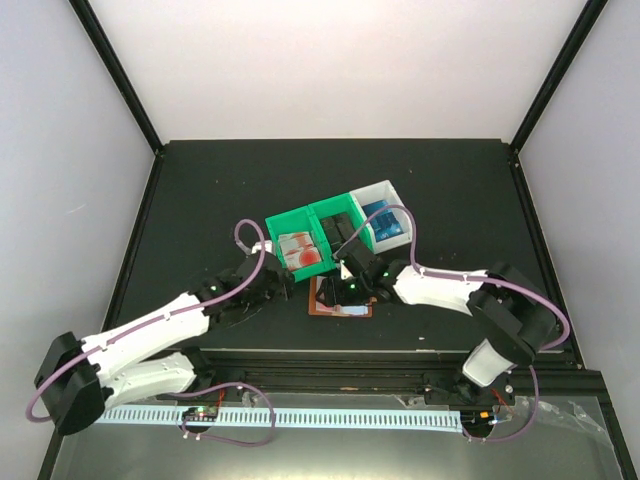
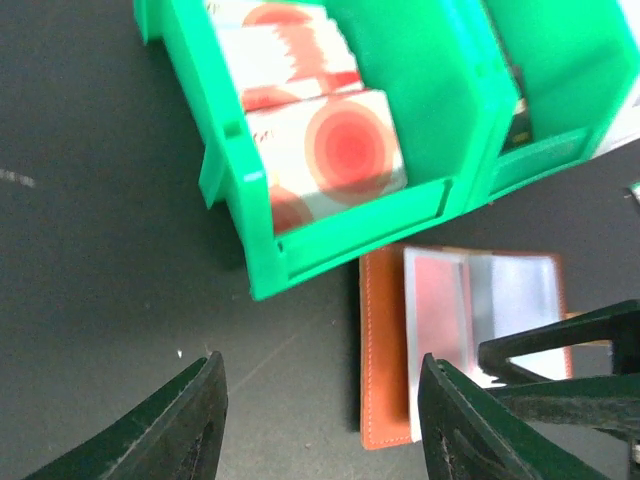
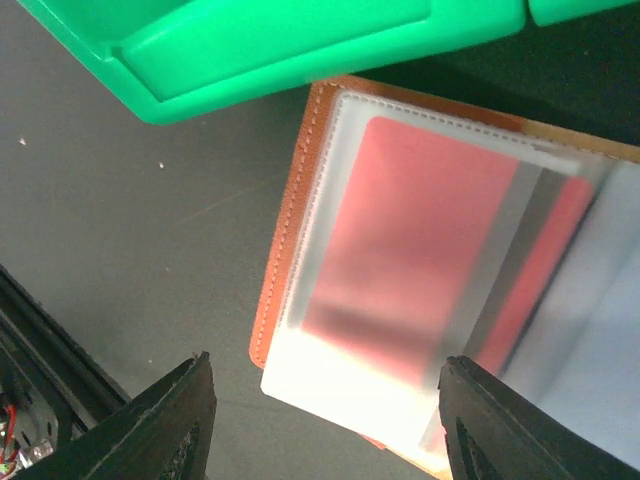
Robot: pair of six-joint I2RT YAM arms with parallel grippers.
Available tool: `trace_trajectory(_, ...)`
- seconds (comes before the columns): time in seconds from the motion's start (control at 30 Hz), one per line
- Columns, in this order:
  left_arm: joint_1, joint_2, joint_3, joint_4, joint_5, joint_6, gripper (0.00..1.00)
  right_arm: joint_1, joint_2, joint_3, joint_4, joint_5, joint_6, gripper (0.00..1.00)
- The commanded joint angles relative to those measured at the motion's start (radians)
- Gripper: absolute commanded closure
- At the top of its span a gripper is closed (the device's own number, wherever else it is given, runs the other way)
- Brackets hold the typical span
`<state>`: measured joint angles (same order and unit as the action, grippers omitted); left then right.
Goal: Put the credit cards into the card holder
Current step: Insert the credit card into the card holder.
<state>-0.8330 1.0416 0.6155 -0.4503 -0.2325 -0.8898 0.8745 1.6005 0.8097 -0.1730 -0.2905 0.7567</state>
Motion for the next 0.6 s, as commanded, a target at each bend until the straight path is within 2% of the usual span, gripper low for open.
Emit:
trace_trajectory(0.0, 0.049, -0.058, 0.071, 0.017, 0.077, 0.212, 0.45, -0.004, -0.061, -0.001, 0.051, 0.040, 0.028, 0.37)
trace_trajectory(0.07, 0.054, -0.058, 0.111, 0.029, 0.085, 0.300, 0.38, -0.020, -0.130, -0.022, 0.046, 0.087, 0.030, 0.37)
trace_trajectory(0.13, 0.057, -0.045, 0.145, 0.055, 0.098, 0.384, 0.10, -0.051, -0.206, -0.043, 0.029, 0.125, 0.026, 0.37)
trace_trajectory(0.17, 0.059, -0.035, 0.161, 0.064, 0.107, 0.418, 0.02, -0.071, -0.241, -0.055, 0.022, 0.136, 0.024, 0.37)
trace_trajectory(0.27, 0.071, 0.029, 0.251, 0.037, 0.121, 0.493, 0.01, -0.141, -0.334, -0.098, -0.009, 0.149, 0.012, 0.36)
trace_trajectory(0.37, 0.082, 0.122, 0.364, 0.023, 0.198, 0.612, 0.01, -0.208, -0.412, -0.146, -0.025, 0.164, 0.002, 0.35)
trace_trajectory(0.5, 0.084, 0.298, 0.506, 0.022, 0.356, 0.772, 0.01, -0.282, -0.429, -0.168, -0.039, 0.160, 0.004, 0.34)
trace_trajectory(0.57, 0.085, 0.428, 0.604, -0.028, 0.359, 0.830, 0.04, -0.319, -0.402, -0.163, -0.055, 0.155, 0.007, 0.36)
